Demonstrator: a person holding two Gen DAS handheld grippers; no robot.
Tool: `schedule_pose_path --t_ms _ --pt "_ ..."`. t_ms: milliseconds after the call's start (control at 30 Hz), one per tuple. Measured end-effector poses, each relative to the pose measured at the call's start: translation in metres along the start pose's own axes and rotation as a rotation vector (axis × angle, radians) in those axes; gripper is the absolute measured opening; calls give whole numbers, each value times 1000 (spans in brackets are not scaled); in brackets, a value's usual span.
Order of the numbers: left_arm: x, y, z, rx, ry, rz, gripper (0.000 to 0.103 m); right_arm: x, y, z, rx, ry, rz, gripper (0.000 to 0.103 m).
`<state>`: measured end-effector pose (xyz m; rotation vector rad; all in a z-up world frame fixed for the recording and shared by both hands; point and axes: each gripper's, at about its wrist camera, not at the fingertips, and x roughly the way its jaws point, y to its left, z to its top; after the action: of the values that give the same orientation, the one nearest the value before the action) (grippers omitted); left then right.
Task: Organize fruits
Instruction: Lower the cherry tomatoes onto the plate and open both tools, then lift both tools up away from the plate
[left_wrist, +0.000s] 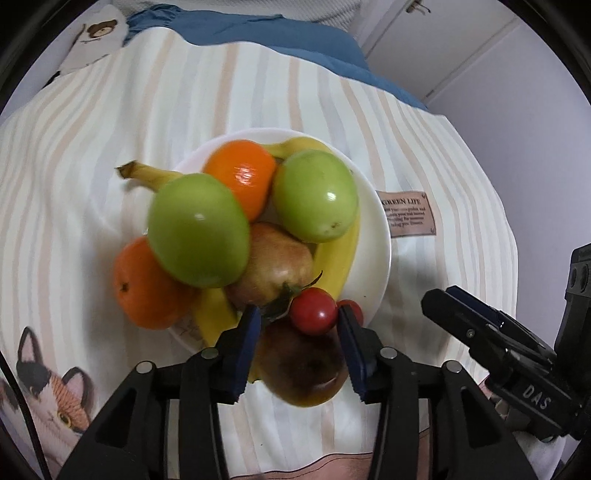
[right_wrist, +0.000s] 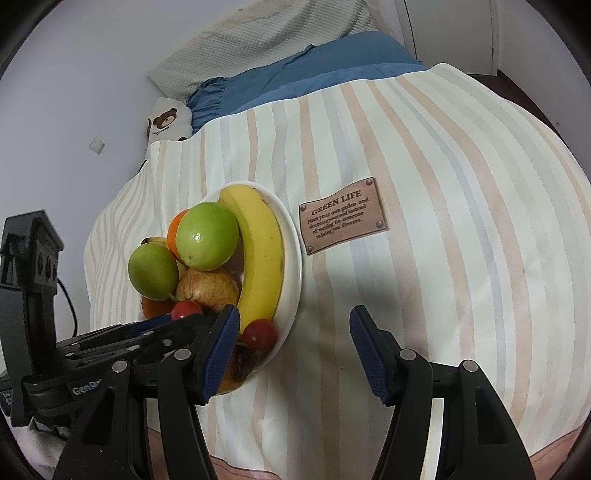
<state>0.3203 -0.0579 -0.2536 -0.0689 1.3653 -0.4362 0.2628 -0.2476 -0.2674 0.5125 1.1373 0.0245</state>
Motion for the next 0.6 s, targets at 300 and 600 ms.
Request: schedule_pose_path --t_ms 300,600 --pt "-33 22 -20 -57 -96 83 92 -14 12 -4 -60 -10 -38 86" --pt "-76 19 -56 -45 -209 234 96 -51 43 -18 -190 -43 -187 101"
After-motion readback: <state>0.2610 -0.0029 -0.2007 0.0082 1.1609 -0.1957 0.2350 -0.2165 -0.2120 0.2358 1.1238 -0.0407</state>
